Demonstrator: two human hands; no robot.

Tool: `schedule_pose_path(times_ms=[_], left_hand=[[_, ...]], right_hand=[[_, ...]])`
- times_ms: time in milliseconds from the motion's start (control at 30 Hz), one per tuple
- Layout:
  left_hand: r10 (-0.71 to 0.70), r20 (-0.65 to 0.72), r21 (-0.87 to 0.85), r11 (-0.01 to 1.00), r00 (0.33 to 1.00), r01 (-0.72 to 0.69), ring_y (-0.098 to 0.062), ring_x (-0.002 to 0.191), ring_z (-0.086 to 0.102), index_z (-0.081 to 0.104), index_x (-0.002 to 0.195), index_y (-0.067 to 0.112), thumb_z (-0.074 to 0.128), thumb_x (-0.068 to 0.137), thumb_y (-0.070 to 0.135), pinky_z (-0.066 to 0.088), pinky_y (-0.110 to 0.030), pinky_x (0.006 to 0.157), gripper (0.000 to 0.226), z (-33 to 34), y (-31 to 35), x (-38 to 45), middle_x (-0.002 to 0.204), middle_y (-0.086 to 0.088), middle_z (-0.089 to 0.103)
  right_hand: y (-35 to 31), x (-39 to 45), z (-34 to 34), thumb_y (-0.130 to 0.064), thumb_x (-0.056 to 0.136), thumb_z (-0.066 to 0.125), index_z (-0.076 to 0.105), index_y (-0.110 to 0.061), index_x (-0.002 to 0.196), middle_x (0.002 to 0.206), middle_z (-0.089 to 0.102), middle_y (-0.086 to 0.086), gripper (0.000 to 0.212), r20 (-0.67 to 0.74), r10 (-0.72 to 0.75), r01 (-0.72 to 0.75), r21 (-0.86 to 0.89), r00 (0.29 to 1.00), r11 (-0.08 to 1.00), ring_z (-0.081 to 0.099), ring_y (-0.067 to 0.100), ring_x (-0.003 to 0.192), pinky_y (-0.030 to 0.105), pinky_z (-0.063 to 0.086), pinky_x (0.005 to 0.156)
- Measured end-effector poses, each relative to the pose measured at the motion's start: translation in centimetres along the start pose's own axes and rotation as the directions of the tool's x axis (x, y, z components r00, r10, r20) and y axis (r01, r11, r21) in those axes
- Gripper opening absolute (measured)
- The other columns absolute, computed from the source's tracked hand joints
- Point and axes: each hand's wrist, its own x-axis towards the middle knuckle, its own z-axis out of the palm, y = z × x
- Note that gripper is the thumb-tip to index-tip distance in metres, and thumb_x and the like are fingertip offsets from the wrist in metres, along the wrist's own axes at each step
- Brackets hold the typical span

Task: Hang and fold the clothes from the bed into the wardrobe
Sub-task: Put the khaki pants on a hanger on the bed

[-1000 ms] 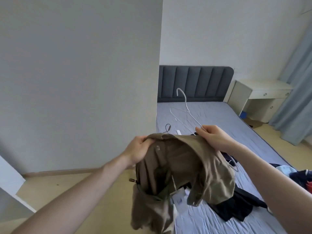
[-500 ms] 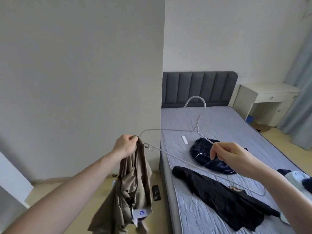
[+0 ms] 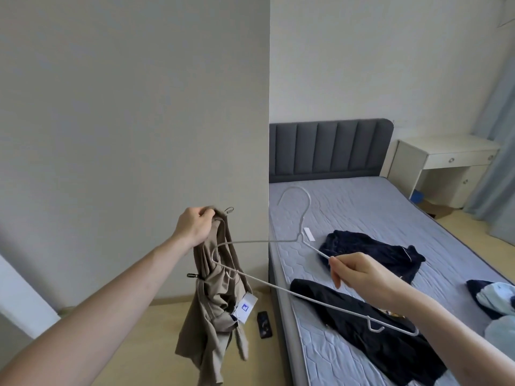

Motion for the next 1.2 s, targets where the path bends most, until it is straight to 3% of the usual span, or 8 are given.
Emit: schedule_pose_path(times_ms=[133,233,367,600,733,933,1033,1200], left_hand=[[0.078,-0.033,-0.003,0.997,0.996,-0.078,0.002,0.061,0.057,0.067,0.059,0.055,0.048,0.098,0.023,0.037,-0.011,0.056,0.054,-0.1,1.9,-0.9,0.053,0.03,0.06],[0.138,-0.053,-0.035,0.989,0.989,-0.14,0.016,0.07,0.061,0.07,0.066,0.058,0.047,0.095,0.026,0.039,-0.003,0.057,0.048,-0.4,2.9,-1.1,0.064,0.034,0.065],[0.109,-0.124,-0.1,0.988,0.986,-0.121,-0.012,0.07,0.065,0.072,0.067,0.026,0.05,0.092,0.031,0.044,-0.021,0.059,0.034,-0.9,3.6,-0.6,0.059,0.01,0.067],[0.319,-0.021,-0.277,0.909,0.947,-0.313,-0.011,0.084,0.073,0.079,0.085,0.027,0.045,0.093,0.025,0.054,-0.024,0.077,0.035,1.9,7.3,-4.4,0.085,0.004,0.078],[0.477,0.028,-0.374,0.82,0.878,-0.434,-0.002,0.084,0.071,0.078,0.085,0.041,0.046,0.098,0.02,0.048,-0.008,0.074,0.04,2.4,9.0,-6.8,0.092,0.017,0.076],[0.463,0.319,-0.137,0.886,0.827,-0.444,-0.003,0.088,0.065,0.073,0.092,0.033,0.059,0.1,0.031,0.044,-0.021,0.079,0.016,2.1,7.2,-7.8,0.095,0.016,0.068],[0.414,0.598,-0.012,0.861,0.687,-0.509,0.002,0.101,0.062,0.07,0.102,0.044,0.06,0.096,0.053,0.044,-0.017,0.083,0.015,1.7,6.8,-7.7,0.109,0.023,0.059],[0.684,0.347,0.295,0.57,0.641,-0.767,0.003,0.114,0.048,0.061,0.121,0.04,0.065,0.081,0.042,0.037,-0.02,0.098,0.041,-0.4,7.6,-5.0,0.12,0.025,0.051]], right_hand=[[-0.8,0.6,1.9,-0.042,0.107,0.042,0.059,-0.017,0.065,0.046,0.038,-0.009,0.052,-0.086,-0.001,-0.003,-0.048,0.996,0.999,0.034,0.006,0.044,0.02,0.033,0.051],[-1.2,0.7,3.7,-0.038,0.106,0.044,0.056,-0.015,0.063,0.044,0.043,-0.011,0.051,-0.175,0.01,-0.018,-0.044,0.985,0.999,0.038,0.007,0.043,0.019,0.034,0.05],[-1.3,0.6,4.8,-0.035,0.105,0.045,0.051,-0.013,0.062,0.045,0.044,-0.01,0.049,-0.272,0.004,-0.011,-0.022,0.962,1.0,0.037,0.008,0.046,0.024,0.033,0.051],[-2.3,0.6,10.5,-0.045,0.104,0.045,0.053,-0.017,0.066,0.056,0.056,-0.005,0.048,-0.36,0.039,-0.04,0.004,0.932,0.999,0.048,0.011,0.05,0.027,0.033,0.05],[-1.9,1.4,11.2,-0.04,0.105,0.048,0.037,-0.015,0.062,0.052,0.033,-0.007,0.052,-0.378,0.107,0.004,0.28,0.92,0.96,0.029,0.008,0.051,0.033,0.024,0.053],[-1.2,1.6,8.3,-0.044,0.102,0.05,0.031,-0.011,0.061,0.059,0.028,0.0,0.056,-0.461,0.126,0.135,0.492,0.878,0.86,0.025,0.017,0.057,0.034,0.02,0.055],[-1.6,1.5,7.4,-0.041,0.102,0.049,0.035,-0.02,0.056,0.053,0.031,-0.006,0.053,-0.454,0.077,0.19,0.514,0.888,0.837,0.026,0.011,0.052,0.024,0.022,0.049],[-1.3,1.5,6.8,-0.054,0.097,0.05,0.033,-0.012,0.059,0.054,0.028,0.0,0.059,-0.418,0.027,0.215,0.52,0.908,0.827,0.023,0.015,0.052,0.023,0.022,0.05]])
